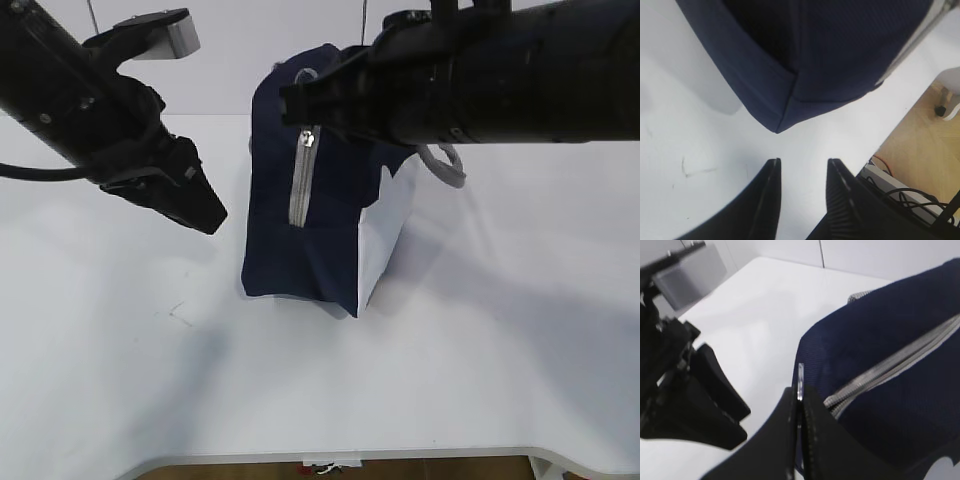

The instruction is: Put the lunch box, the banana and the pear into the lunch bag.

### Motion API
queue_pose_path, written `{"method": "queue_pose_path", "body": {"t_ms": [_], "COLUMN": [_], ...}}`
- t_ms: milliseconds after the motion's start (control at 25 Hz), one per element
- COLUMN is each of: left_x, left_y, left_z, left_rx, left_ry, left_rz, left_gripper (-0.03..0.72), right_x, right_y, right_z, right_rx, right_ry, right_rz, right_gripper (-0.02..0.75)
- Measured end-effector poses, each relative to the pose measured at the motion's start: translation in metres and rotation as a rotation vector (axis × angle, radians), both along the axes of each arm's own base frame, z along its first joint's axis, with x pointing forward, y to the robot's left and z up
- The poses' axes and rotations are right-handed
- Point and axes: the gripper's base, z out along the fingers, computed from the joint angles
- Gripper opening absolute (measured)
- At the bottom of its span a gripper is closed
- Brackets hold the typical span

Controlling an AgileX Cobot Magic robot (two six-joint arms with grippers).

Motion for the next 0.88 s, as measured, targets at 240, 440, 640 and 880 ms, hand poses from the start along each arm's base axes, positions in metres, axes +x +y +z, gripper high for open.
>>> {"method": "queue_pose_path", "body": {"t_ms": [240, 440, 640, 880], "left_x": [-0.001, 0.0, 0.0, 0.0], "left_y": [-0.001, -0.001, -0.001, -0.001], "left_z": [-0.001, 0.0, 0.0, 0.0], "left_rx": [-0.012, -0.016, -0.016, -0.019], "left_ry": [0.006, -0.005, -0.006, -0.004], "left_rz": [0.0, 0.004, 0.003, 0.004], "left_gripper": [0.235, 0.235, 0.235, 0.235], "right_x": [0.003, 0.005, 0.008, 0.01], "right_y": [0.001, 0.003, 0.005, 0.007], "right_z": [0.003, -0.004, -0.006, 0.003], "right_rx": [-0.018, -0.06, -0.069, -0.054], "right_ry": [-0.054, -0.051, -0.061, -0.096], "right_rz": [0.014, 0.03, 0.034, 0.035], "right_gripper": [0.013, 0.013, 0.013, 0.013]}}
